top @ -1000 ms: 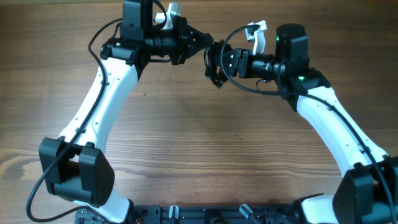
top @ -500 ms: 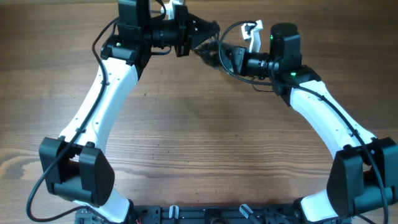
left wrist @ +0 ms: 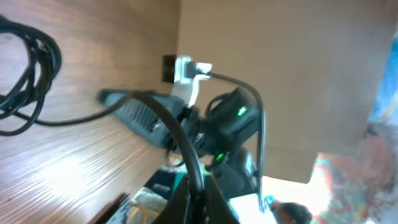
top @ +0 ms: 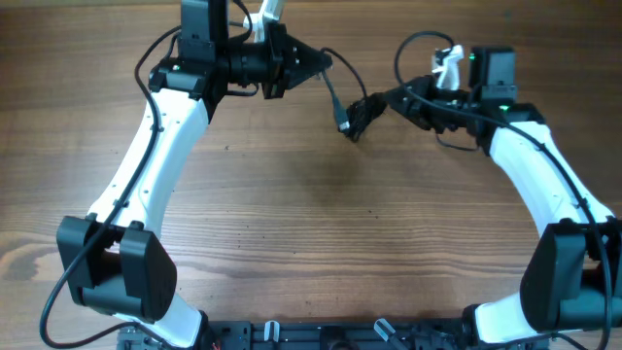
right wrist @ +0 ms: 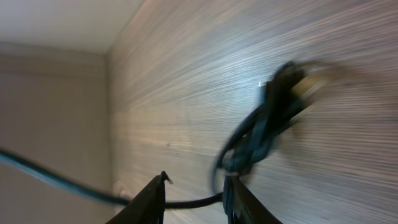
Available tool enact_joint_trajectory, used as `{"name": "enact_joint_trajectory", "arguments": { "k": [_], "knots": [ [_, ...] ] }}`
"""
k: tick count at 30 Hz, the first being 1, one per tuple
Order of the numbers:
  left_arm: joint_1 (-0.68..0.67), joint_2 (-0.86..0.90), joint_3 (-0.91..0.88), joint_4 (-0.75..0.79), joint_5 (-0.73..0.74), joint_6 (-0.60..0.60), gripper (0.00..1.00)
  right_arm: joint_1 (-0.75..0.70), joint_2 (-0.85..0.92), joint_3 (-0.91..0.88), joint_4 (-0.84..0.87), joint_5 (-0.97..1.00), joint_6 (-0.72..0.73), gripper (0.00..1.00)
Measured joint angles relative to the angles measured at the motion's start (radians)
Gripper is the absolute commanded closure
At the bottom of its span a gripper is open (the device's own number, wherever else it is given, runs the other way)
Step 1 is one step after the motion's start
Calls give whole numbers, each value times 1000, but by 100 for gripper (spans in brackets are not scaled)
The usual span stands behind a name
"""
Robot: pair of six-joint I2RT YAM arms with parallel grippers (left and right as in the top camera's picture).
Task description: Untangle cables
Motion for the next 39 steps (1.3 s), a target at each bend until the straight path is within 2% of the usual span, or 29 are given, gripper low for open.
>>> {"name": "enact_joint_trajectory", "arguments": {
  "k": [4,6,10,14,16,18,21,23,28,31,34,35,39],
  "knots": [
    [-3,0,4,-263,-55,238,96,-35,0,0,-54,15,-58,66],
    [-13,0,4,-402,-121,351,96,-39,0,0,-59,27,-79,62],
    [-50,0,5,-616,-251,560,96,-44,0,0,-63,42,-103,62],
    [-98,0,5,-734,-419,632,96,-44,0,0,-63,46,-109,61],
    [-127,0,5,-790,-552,621,96,-44,0,0,-64,46,-110,60],
    [-151,0,4,-882,-737,540,96,-44,0,0,-64,48,-116,58],
    [-152,0,2,-953,-912,433,96,-44,0,0,-64,49,-123,58],
    [-150,0,-6,-946,-995,369,96,-44,0,0,-64,50,-130,57],
    [-150,-1,-116,-833,-1070,267,96,-44,0,0,-66,56,-135,57],
    [-150,-1,-224,-776,-1089,224,80,-44,0,0,-73,57,-135,56],
    [-150,-3,-335,-658,-1096,196,44,-44,0,0,-74,57,-135,56],
    [-150,-2,-369,-622,-1098,190,38,-44,0,0,-74,57,-135,56],
    [-150,-2,-402,-545,-1144,182,36,-44,0,0,-75,57,-135,55]
  ]
}}
